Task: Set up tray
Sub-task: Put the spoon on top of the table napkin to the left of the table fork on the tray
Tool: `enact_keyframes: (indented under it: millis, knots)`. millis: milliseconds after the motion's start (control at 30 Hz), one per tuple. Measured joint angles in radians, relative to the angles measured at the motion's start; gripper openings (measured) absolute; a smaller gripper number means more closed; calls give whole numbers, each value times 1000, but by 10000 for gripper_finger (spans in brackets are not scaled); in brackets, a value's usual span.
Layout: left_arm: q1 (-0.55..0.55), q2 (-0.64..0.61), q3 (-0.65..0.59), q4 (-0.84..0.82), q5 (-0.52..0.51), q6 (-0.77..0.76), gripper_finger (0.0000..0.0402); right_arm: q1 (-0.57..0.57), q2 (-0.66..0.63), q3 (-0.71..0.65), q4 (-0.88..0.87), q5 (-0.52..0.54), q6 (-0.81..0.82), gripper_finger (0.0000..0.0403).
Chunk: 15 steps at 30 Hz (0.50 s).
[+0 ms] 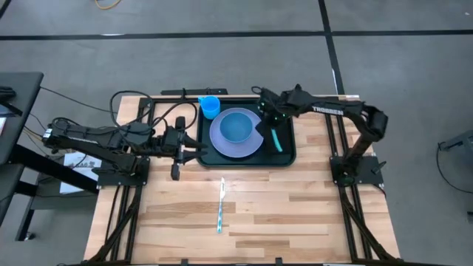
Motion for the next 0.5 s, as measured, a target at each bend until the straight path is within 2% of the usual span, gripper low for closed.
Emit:
enact_keyframes:
  millis: [200,400,500]
  knots:
    - [6,37,0,0,-48,-4,77,166,-127,-21,12,191,-59,0]
    - [50,190,0,67,105,44,77,365,-284,-79,88,325,-68,0]
    - [79,276,0,174,185,111,77,486,-353,-112,133,417,-57,0]
